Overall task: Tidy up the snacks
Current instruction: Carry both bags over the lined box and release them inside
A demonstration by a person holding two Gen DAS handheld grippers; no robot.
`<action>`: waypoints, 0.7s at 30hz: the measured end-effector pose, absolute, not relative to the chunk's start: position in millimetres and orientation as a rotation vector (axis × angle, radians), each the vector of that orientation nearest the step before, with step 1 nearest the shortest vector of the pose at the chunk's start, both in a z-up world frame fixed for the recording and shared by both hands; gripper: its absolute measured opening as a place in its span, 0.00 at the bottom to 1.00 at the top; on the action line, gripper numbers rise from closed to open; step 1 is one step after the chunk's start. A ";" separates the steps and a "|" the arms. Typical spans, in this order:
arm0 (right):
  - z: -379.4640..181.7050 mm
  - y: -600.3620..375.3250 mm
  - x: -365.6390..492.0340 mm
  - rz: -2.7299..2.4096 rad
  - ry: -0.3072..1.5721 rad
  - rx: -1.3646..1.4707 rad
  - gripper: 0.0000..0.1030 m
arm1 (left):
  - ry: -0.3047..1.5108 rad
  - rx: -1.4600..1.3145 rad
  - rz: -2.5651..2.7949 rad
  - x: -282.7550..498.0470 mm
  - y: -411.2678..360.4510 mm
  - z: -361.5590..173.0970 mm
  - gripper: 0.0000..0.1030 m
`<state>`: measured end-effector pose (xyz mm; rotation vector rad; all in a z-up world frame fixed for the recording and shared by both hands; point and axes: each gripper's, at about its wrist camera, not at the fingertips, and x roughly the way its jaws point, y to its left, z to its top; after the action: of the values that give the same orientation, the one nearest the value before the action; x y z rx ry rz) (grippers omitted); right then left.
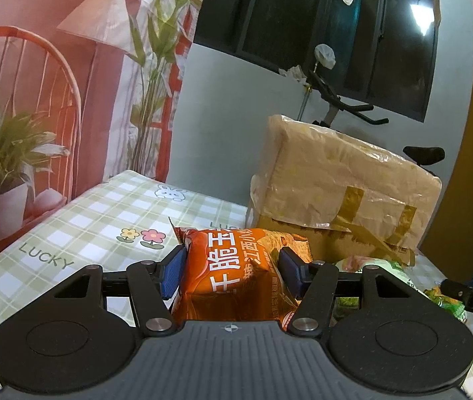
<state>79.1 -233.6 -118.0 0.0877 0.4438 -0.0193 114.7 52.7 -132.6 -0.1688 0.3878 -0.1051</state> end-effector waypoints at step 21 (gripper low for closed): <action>-158.4 -293.5 88.7 -0.148 0.581 0.100 0.91 | 0.395 -0.167 -0.135 115.1 50.0 -134.7 0.62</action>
<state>88.7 -293.5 -158.4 0.1000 0.5805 -0.1485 115.1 50.0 -134.7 -0.1671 0.3945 -0.1353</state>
